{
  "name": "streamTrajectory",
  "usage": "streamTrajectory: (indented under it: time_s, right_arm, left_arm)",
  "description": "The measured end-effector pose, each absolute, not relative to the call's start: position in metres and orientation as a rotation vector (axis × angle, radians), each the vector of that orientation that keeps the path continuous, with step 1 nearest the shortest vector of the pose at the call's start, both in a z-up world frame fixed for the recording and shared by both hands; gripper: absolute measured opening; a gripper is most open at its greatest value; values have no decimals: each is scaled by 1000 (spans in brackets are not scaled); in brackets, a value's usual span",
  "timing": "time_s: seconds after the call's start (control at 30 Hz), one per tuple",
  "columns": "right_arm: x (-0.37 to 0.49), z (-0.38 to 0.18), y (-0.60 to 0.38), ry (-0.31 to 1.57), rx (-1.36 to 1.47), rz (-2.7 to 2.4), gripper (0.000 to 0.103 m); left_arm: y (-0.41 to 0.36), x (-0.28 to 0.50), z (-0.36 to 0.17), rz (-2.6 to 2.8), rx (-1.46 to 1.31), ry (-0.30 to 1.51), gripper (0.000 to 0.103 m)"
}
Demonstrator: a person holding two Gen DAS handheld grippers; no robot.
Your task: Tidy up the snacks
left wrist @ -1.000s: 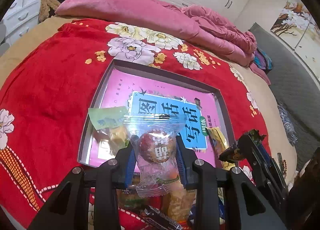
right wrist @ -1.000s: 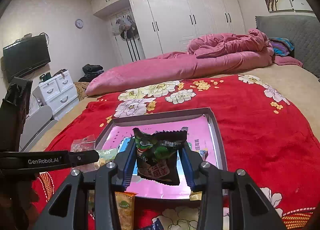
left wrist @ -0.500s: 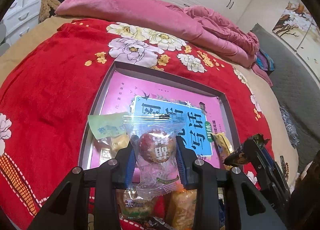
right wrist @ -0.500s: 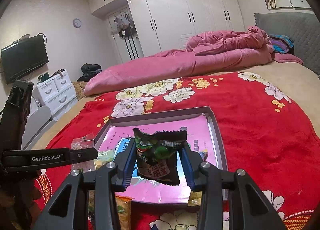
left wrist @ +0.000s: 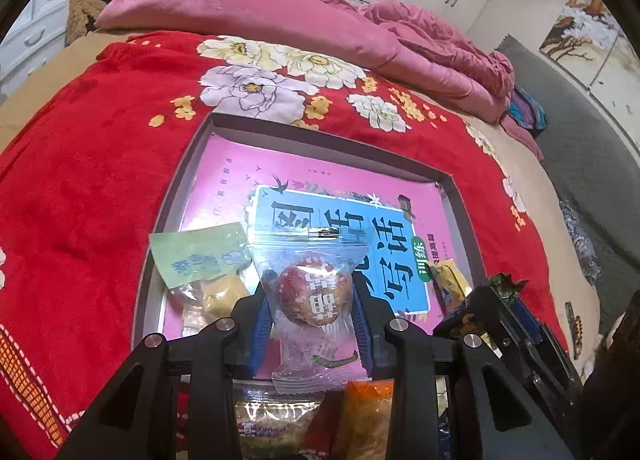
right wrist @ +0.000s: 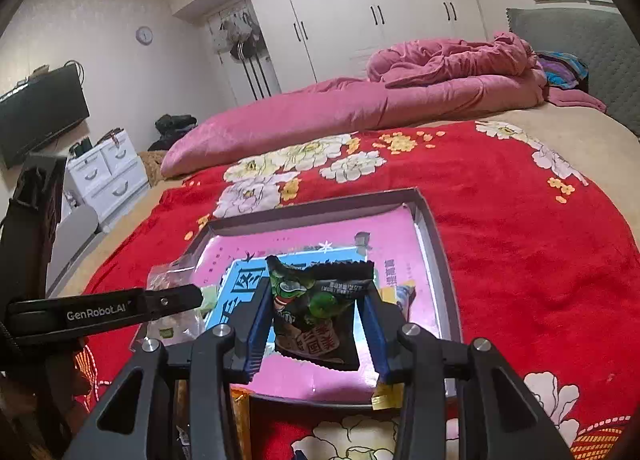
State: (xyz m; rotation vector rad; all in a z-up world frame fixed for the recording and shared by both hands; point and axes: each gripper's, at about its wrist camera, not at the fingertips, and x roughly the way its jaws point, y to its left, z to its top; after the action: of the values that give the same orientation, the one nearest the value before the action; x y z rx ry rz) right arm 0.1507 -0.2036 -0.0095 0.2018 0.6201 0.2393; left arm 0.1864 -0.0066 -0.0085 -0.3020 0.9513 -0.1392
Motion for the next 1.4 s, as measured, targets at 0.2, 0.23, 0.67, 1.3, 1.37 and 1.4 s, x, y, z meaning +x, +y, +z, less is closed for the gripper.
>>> streamTrajectory:
  time_s: [0.2,0.23,0.67,1.3,1.37,1.4]
  right_arm:
    - [157,-19,-199,670,184,241,42]
    - [158,-21,-198,678,182,241,42]
    - [162,-29,-187,723,136,235,42]
    - [170,-48,-181,816,115,232,42]
    - [170,-49,-182,818,116,230,42]
    - [170,-50,-183,820,121,232,43]
  left_arm:
    - [-13,190,-16,-151,-286,971,37]
    - [-13,190,-17,-153,-286,972,37]
    - [-21,193,-24,-181,-264,992,37]
    - [-22,193,-34,-194,-276,1019,37]
    - [-21,193,-37,-202,-291,1028,37]
    - [-21,193,-39,-205,-293,1031,37]
